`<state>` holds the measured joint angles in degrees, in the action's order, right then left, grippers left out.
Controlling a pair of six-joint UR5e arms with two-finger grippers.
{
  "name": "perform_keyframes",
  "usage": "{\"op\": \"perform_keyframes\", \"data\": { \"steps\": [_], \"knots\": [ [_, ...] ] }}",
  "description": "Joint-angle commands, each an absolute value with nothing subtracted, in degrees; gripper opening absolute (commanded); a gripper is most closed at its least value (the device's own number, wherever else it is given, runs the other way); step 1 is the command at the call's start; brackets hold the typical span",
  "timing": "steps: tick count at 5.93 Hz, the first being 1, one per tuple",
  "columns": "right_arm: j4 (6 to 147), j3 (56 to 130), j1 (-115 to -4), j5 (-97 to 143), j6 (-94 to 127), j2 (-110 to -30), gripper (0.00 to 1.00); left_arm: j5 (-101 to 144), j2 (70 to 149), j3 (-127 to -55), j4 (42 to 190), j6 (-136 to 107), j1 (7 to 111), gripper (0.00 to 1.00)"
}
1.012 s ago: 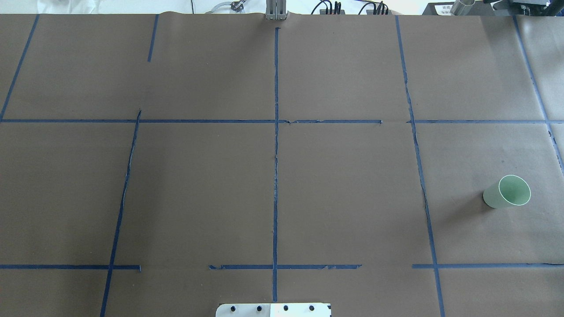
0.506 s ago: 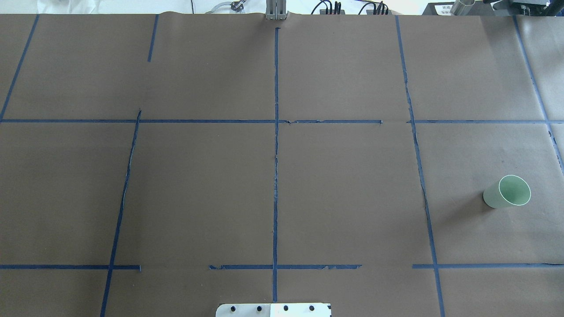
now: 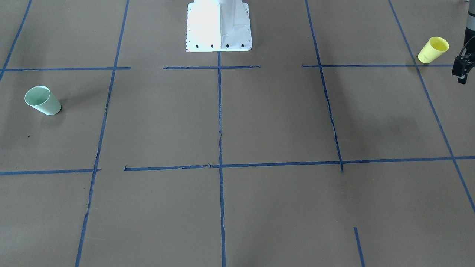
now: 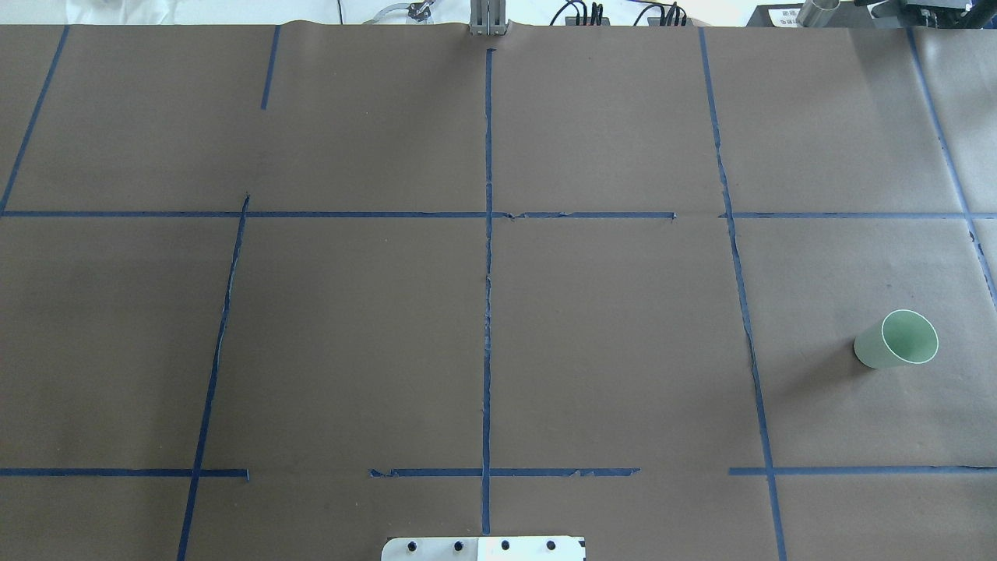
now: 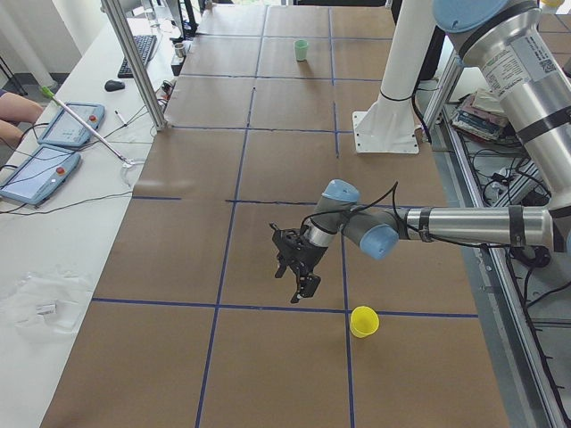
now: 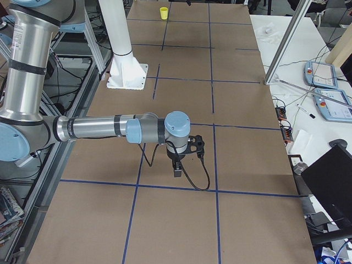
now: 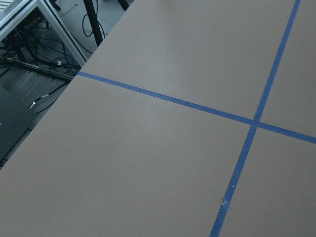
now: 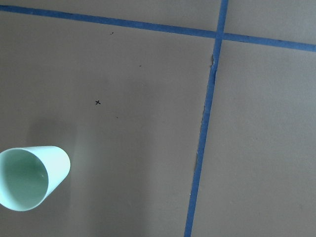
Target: Transfer and stack yellow cup on green cup
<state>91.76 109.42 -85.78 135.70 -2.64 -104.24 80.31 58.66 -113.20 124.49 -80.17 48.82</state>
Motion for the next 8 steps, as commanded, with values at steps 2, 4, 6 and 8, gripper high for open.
{"op": "perform_keyframes", "data": {
  "steps": [2, 4, 6, 8],
  "knots": [
    [91.8, 109.4, -85.8, 135.8, -2.6, -104.2, 1.0, 63.7, 58.4, -113.2, 110.8, -107.2, 36.9, 1.0],
    [91.8, 109.5, -85.8, 136.1, -2.6, -104.3, 1.0, 60.0, 59.8, -113.2, 96.4, -125.5, 31.2, 1.0],
    [91.8, 109.5, -85.8, 136.9, -2.6, -104.5, 1.0, 61.6, 67.5, -112.9, 75.6, -141.9, 25.3, 1.0],
    [91.8, 109.4, -85.8, 136.9, -2.7, -104.5, 1.0, 73.4, 72.1, -111.9, 60.9, -155.8, 19.0, 1.0]
  ]
}}
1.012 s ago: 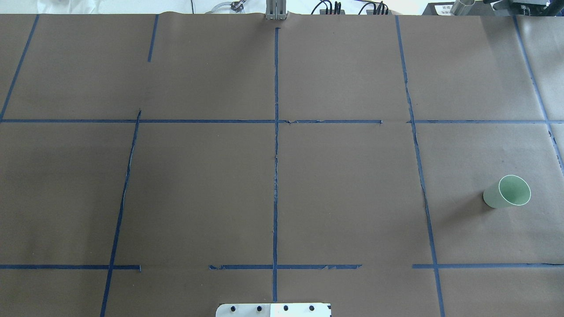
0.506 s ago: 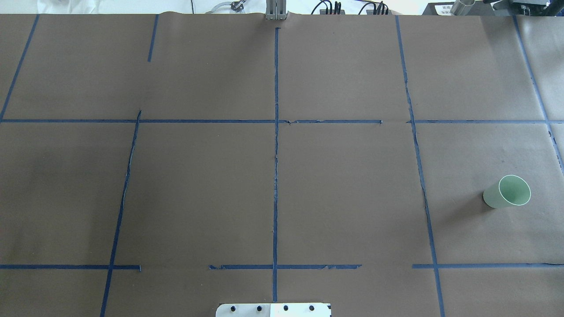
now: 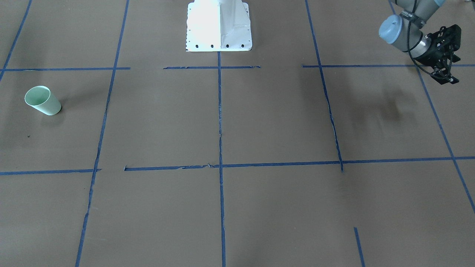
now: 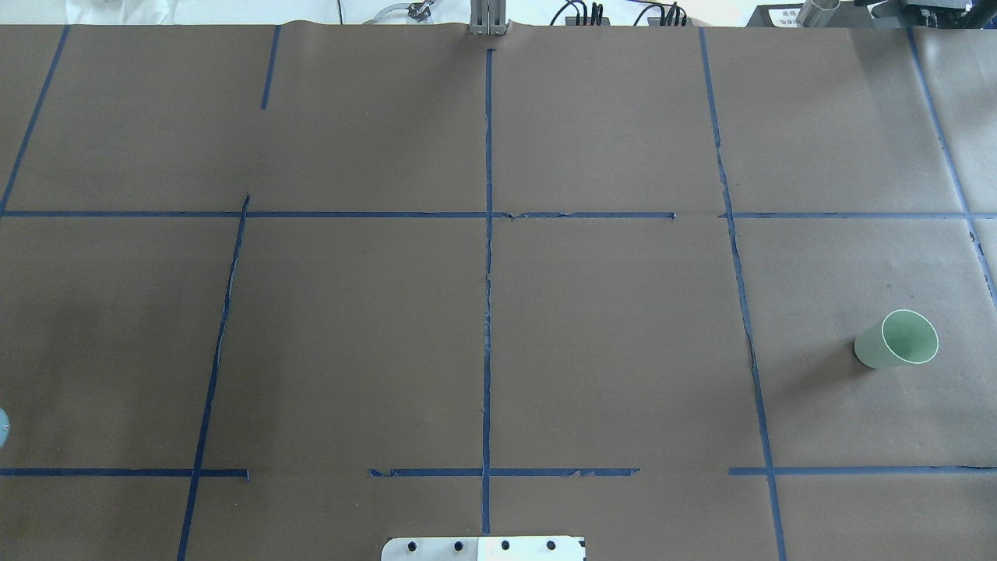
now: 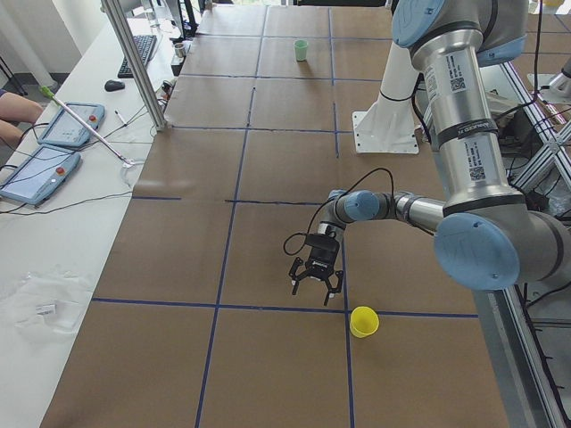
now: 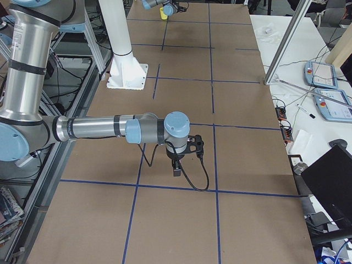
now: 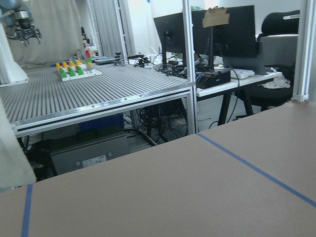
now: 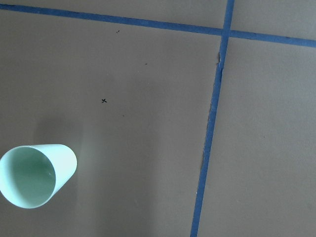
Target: Transfer and stack yellow cup on green cup
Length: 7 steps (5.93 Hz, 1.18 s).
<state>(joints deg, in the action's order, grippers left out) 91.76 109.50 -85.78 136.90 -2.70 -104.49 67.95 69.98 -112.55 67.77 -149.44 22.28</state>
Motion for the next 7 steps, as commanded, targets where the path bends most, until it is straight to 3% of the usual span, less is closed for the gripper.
{"op": "perform_keyframes", "data": {
  "steps": [1, 2, 7],
  "knots": [
    [91.8, 109.3, -85.8, 136.9, -2.7, -104.5, 1.0, 78.7, 74.2, -109.4, 56.5, -161.4, 14.6, 1.0],
    [91.8, 109.3, -85.8, 136.9, -2.8, -104.4, 1.0, 82.9, 76.1, -106.3, 53.4, -166.2, 12.0, 1.0],
    [91.7, 109.5, -85.8, 136.9, -2.7, -104.1, 1.0, 84.5, 76.6, -107.6, 53.9, -177.4, 10.7, 1.0]
  ]
}}
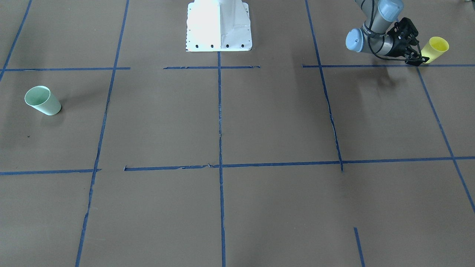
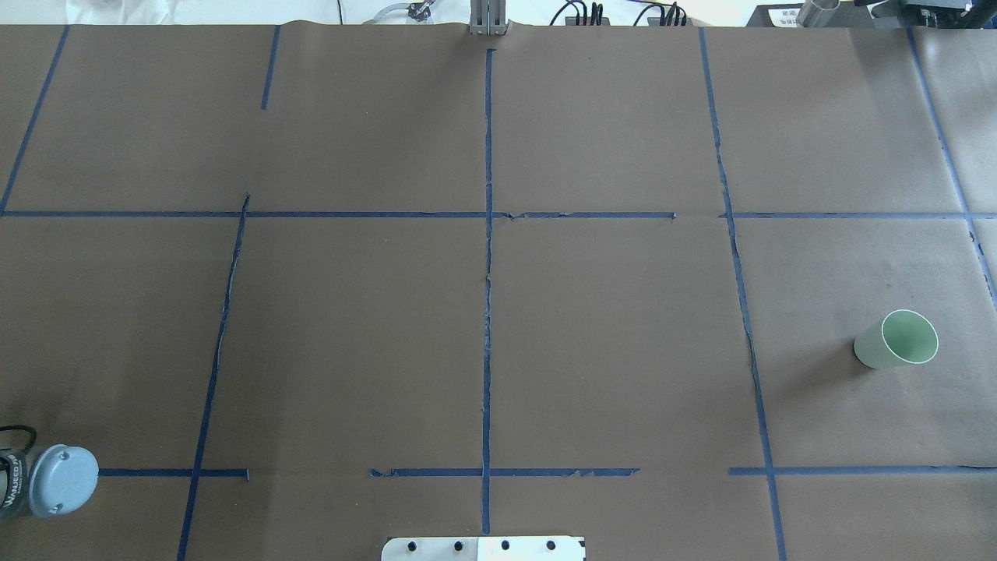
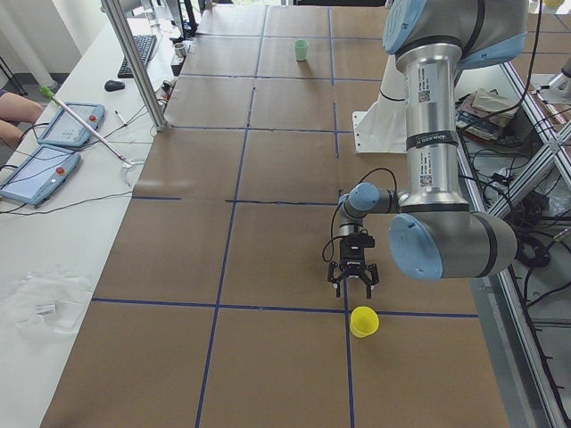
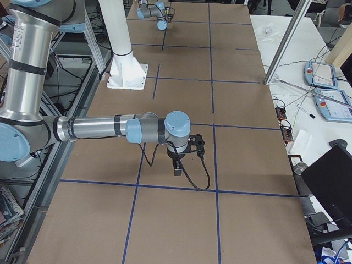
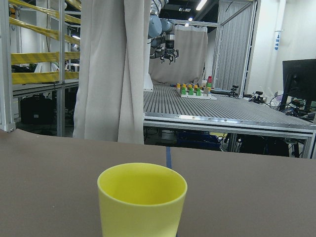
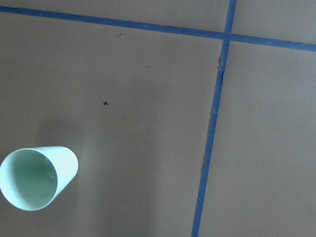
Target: Transfer and stack yellow cup on green cup
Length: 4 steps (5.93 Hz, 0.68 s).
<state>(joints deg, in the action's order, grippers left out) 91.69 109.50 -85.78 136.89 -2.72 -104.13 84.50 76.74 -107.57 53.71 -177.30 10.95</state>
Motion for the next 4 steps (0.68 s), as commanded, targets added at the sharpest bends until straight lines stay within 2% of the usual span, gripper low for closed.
{"op": "perform_keyframes", "data": {
  "steps": [1, 4],
  "knots": [
    [91.7, 109.5, -85.8, 136.8, -2.8, -104.0, 1.0, 84.5, 76.6, -106.6, 54.0, -177.6, 9.5, 1.0],
    [91.7, 109.5, -85.8, 136.8, -2.8, -103.9, 1.0, 84.6, 75.6, -103.9, 55.8, -179.2, 6.6, 1.0]
  ]
}}
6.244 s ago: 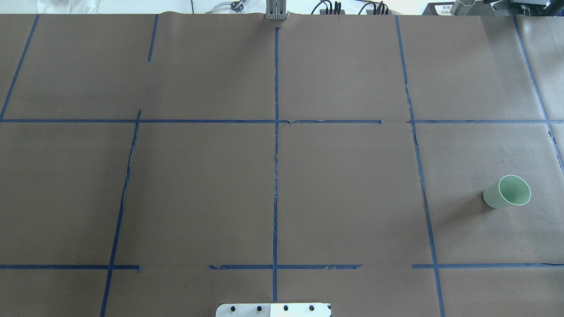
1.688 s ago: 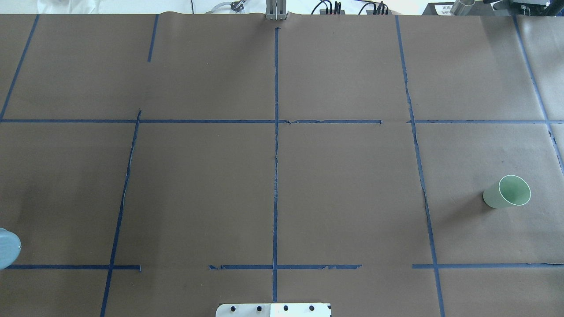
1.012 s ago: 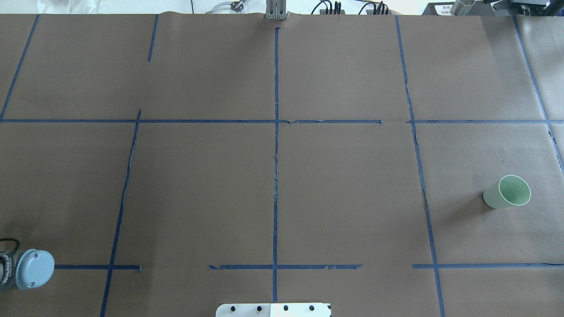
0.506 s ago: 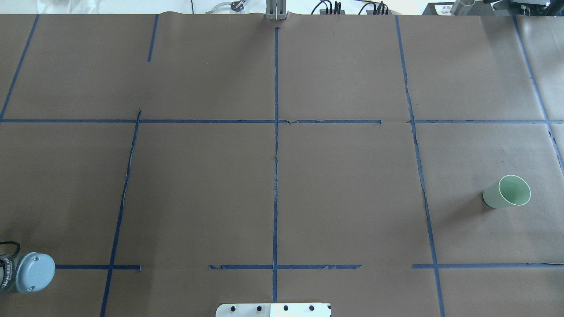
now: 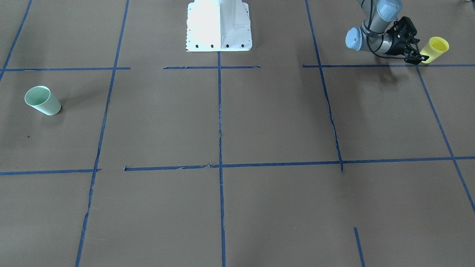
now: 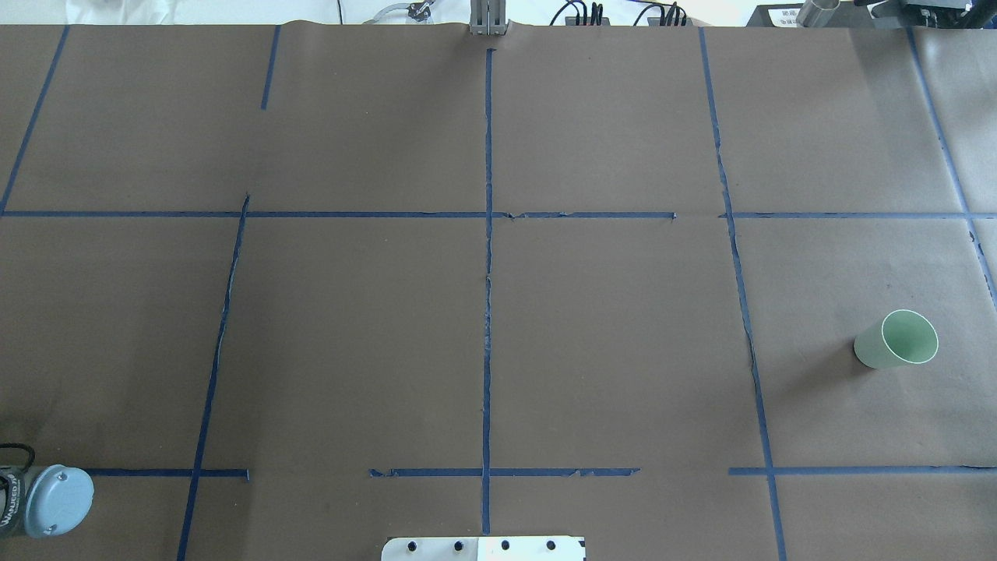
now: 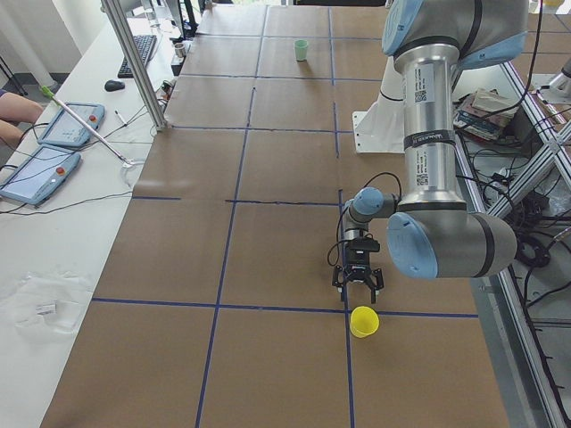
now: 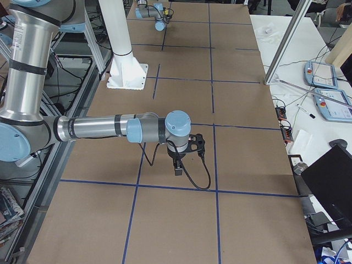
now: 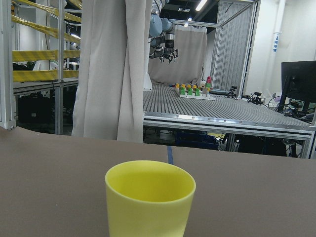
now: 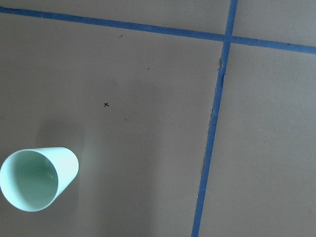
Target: Transfer and stack yellow cup on green cup
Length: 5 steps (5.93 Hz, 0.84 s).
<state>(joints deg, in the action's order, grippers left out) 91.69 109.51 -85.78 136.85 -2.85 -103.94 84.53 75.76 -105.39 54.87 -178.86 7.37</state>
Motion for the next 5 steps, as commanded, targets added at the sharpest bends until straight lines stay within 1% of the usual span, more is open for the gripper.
{"op": "perform_keyframes", "data": {
  "steps": [1, 5],
  "knots": [
    [91.7, 109.6, -85.8, 136.8, -2.8, -103.9, 1.0, 84.5, 75.5, -101.3, 58.2, -179.2, 6.6, 1.0],
    [91.7, 109.8, -85.8, 136.8, -2.7, -103.8, 1.0, 84.0, 72.5, -101.0, 59.9, -178.6, 6.4, 1.0]
  ]
}}
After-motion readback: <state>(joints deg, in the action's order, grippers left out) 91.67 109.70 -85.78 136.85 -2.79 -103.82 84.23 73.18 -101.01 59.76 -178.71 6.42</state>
